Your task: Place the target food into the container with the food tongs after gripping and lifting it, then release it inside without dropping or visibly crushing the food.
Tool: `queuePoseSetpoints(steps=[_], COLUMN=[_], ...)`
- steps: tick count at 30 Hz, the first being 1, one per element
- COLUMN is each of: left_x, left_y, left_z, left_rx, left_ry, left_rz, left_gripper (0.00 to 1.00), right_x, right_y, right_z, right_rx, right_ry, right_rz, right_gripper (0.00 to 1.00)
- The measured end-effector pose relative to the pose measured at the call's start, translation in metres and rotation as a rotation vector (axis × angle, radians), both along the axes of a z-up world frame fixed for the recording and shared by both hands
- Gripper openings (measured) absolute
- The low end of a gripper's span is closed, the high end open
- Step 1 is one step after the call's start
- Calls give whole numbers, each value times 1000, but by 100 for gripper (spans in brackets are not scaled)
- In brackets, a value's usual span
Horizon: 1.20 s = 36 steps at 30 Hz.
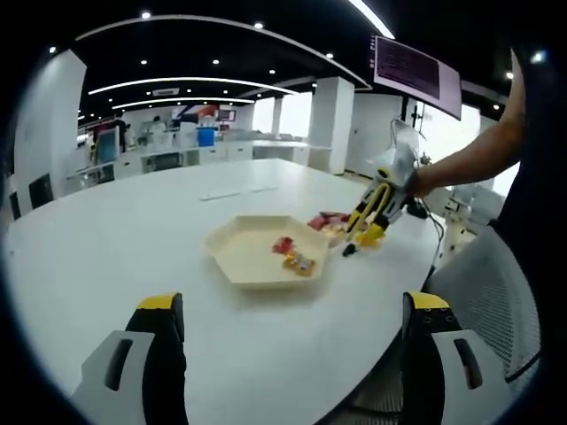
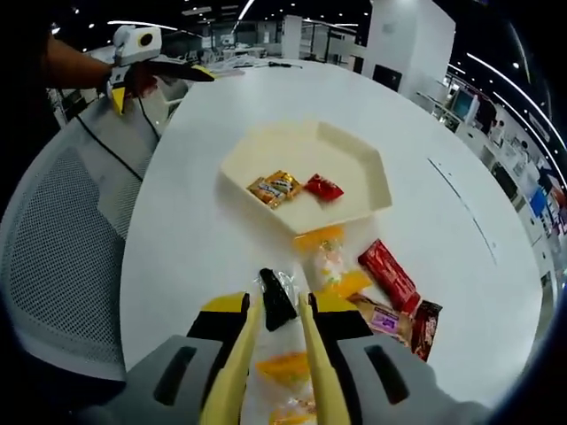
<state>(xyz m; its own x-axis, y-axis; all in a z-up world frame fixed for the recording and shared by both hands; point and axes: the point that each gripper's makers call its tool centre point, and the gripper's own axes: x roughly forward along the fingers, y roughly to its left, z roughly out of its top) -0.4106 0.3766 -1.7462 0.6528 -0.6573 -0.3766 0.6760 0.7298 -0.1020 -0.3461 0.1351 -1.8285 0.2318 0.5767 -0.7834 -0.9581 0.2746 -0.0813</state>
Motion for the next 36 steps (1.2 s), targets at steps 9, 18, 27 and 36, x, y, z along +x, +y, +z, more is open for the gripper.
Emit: queuePoseSetpoints(steps=[9, 18, 27, 36], left_x=[0, 0, 0, 0], left_y=[0, -1, -1, -1], left_z=[0, -1, -1, -2], left_rx=[0, 4, 2, 0], left_ry=[4, 6, 5, 8], left_rz=[3, -1, -1, -2], left_gripper=[99, 99, 99, 99], right_x=[1, -4, -4, 1], right_y=[-4, -1, -6, -5], right_z=[-8, -10, -11, -11], right_rx=[3, -73, -18, -28], right_ry=[64, 24, 58, 70], right_rz=[-62, 20, -11, -139], right_gripper=[21, 24, 24, 19])
